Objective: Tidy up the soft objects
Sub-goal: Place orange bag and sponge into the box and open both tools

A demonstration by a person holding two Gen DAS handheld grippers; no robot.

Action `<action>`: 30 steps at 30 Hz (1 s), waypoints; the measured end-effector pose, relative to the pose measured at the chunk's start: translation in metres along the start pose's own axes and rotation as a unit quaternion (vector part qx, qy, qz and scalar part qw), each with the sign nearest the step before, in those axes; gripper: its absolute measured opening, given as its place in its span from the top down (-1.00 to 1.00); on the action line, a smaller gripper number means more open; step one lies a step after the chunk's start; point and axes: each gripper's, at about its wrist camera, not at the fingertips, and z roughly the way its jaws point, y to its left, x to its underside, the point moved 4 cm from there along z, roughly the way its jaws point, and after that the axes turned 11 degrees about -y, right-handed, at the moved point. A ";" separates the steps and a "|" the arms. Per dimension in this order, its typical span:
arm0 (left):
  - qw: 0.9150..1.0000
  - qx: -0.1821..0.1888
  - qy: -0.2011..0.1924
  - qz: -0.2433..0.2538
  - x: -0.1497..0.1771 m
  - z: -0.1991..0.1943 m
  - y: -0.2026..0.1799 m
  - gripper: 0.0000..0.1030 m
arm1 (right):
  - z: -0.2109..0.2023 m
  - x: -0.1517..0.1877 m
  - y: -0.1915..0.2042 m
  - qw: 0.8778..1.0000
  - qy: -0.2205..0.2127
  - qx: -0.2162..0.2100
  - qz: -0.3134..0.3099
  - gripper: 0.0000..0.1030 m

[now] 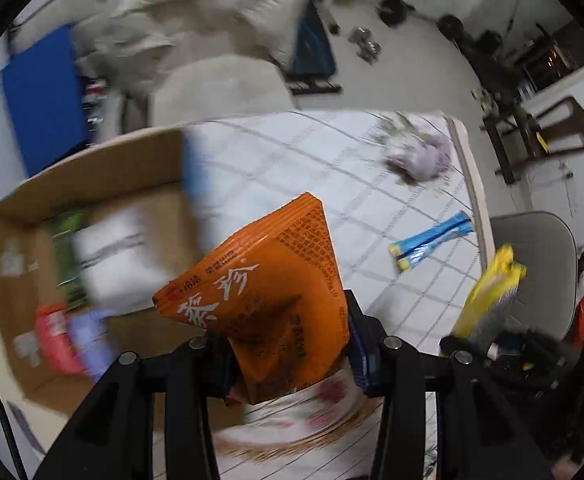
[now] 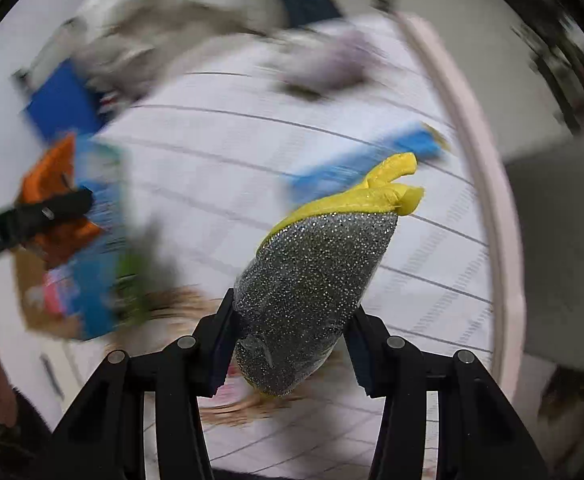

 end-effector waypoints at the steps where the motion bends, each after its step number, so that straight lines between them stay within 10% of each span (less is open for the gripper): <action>1: 1.000 -0.008 -0.002 -0.005 0.003 -0.011 0.022 0.21 | -0.001 0.007 0.030 1.000 -0.005 -0.010 -0.017 0.00; 12: 0.990 -0.116 0.027 -0.073 -0.008 -0.001 0.239 0.21 | 0.066 -0.046 0.245 0.986 0.008 0.000 -0.168 0.00; 25: 0.983 -0.100 0.121 -0.094 -0.017 0.082 0.296 0.14 | 0.170 -0.069 0.250 0.978 0.052 0.073 -0.186 -0.03; 30: 0.984 -0.090 0.105 -0.115 -0.021 0.073 0.300 -0.35 | 0.176 -0.067 0.255 0.980 0.069 0.074 -0.172 -0.52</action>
